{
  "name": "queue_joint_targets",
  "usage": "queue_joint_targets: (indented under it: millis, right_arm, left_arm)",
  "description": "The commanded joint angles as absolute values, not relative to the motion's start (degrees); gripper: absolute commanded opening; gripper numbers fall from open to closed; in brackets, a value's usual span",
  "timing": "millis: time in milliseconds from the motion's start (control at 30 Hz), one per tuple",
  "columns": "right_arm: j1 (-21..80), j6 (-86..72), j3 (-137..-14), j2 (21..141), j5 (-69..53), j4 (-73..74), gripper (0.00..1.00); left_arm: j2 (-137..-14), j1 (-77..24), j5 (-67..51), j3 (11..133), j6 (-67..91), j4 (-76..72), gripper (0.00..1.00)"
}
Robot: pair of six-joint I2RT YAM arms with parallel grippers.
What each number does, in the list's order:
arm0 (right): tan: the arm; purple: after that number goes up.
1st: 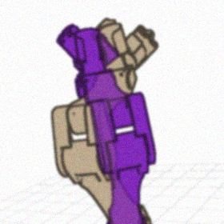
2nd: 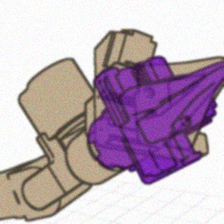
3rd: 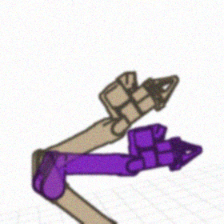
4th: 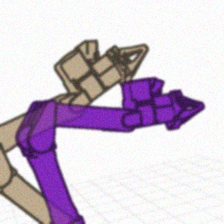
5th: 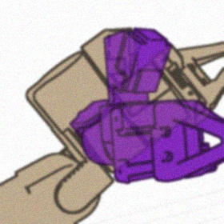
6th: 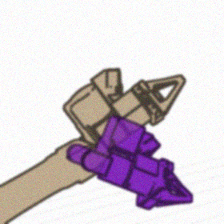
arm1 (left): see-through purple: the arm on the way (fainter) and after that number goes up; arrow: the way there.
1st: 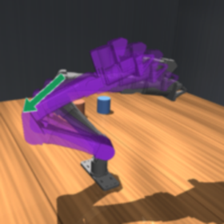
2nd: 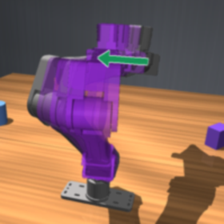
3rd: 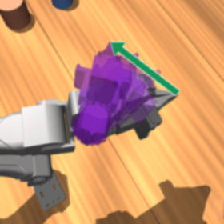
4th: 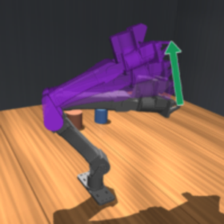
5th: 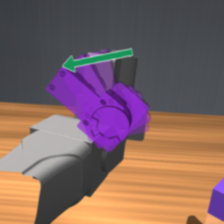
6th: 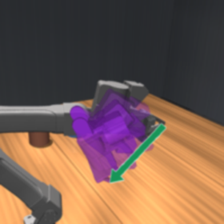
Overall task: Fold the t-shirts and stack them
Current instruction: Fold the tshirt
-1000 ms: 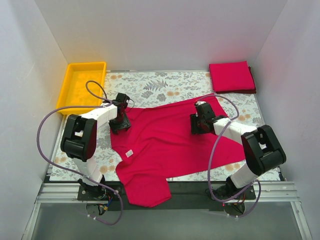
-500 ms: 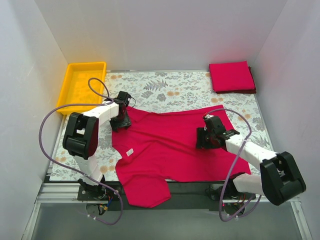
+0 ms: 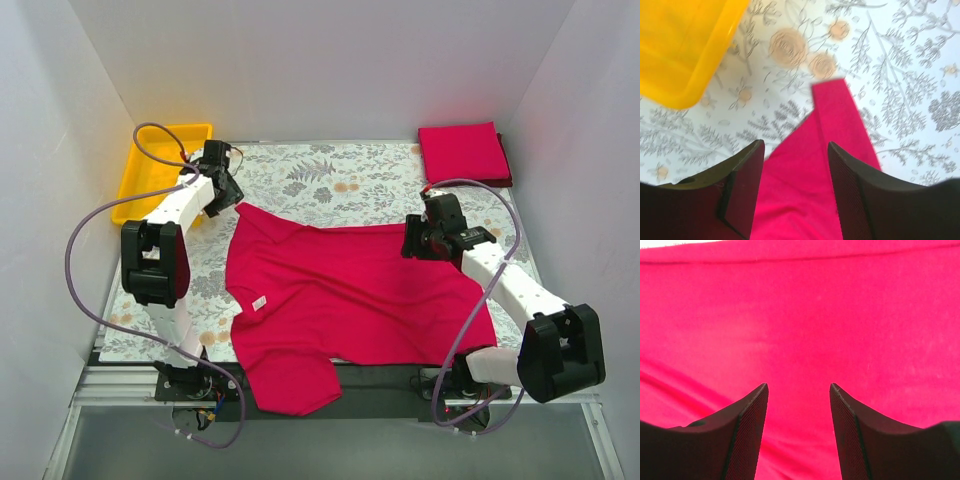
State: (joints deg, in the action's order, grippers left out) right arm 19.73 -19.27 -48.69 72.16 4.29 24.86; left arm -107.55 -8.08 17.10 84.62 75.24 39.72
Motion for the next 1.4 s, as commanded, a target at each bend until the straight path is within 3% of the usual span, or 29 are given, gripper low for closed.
queue_joint_targets:
  millis: [0,667,1033,1200,1367]
  right_arm:
    - [18.81,-17.93,-50.10,74.26,1.85,22.33,0.58]
    - [15.56,-15.64,-46.32,74.79,-2.72,18.90,0.58]
    - [14.68,-15.82,-46.58,76.02,-2.99,18.19,0.58]
    - [13.98,-16.26,-46.58,77.16,-2.02,17.49,0.58]
    - [11.08,-17.84,-48.07,79.10,-1.14,15.91,0.57]
  left_arm:
    - [-111.17,-8.09,15.38,88.67,73.57,36.66,0.51]
    - [-123.40,-7.56,14.24,94.31,68.55,32.96,0.47]
    - [-125.68,-7.56,14.24,93.52,67.32,32.70,0.35]
    - [-126.39,-7.56,14.24,92.99,66.27,32.34,0.23]
    - [-126.04,-7.56,14.15,91.93,65.30,31.46,0.22]
